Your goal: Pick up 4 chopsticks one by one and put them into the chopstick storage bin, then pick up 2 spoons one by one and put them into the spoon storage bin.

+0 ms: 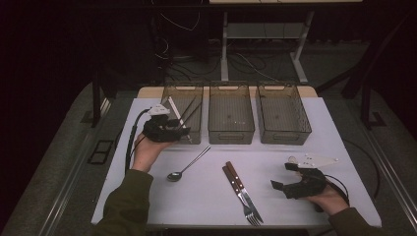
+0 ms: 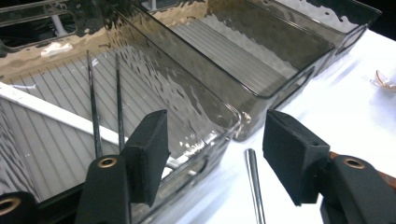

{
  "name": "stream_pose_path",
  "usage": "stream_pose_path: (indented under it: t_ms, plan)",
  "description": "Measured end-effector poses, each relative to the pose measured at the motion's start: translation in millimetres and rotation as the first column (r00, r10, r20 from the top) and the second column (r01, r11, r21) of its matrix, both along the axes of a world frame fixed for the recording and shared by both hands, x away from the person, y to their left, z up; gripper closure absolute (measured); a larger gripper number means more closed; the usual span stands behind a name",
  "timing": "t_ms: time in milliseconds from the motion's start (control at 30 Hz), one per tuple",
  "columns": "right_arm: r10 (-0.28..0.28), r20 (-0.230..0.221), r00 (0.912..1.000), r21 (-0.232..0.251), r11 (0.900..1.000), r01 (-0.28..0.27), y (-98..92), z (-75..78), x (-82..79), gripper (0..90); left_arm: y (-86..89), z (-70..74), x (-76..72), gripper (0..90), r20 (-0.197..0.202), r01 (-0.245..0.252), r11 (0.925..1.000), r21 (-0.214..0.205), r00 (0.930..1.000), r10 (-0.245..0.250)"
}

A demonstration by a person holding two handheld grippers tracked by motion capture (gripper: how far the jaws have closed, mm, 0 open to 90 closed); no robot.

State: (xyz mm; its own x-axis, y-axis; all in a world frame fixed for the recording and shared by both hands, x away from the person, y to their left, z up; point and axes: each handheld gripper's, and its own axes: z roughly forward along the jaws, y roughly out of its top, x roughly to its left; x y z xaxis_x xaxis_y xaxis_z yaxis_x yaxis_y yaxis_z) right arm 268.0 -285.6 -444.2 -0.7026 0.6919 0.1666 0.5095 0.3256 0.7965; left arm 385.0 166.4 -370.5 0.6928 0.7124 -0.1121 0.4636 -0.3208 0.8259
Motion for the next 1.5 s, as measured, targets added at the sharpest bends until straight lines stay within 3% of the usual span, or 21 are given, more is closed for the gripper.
stream_pose_path:
  t_ms: [167,967,1233,1500]
  plan:
    - [-0.003,0.002,1.0000,0.001,1.0000,0.003,-0.4,0.6,-0.6,10.3,2.5,-1.4,-9.4,36.1,-0.002,0.009,0.9997,-0.022,1.0000,-0.010]
    - [-0.001,0.006,1.0000,0.004,1.0000,0.001,-1.4,2.0,-3.2,10.2,-0.9,-20.2,-53.5,24.8,0.020,0.032,0.9994,0.013,0.9993,-0.032]
    - [-0.001,0.008,1.0000,-0.005,1.0000,0.001,-0.8,1.5,-4.1,10.3,3.7,-32.1,-66.8,24.7,0.008,0.040,0.9988,0.029,0.9991,-0.041]
    - [-0.008,0.009,0.9999,-0.005,1.0000,0.008,-2.5,1.9,-4.3,10.3,16.0,-47.2,-75.8,27.2,-0.029,0.017,0.9986,0.049,0.9995,-0.016]
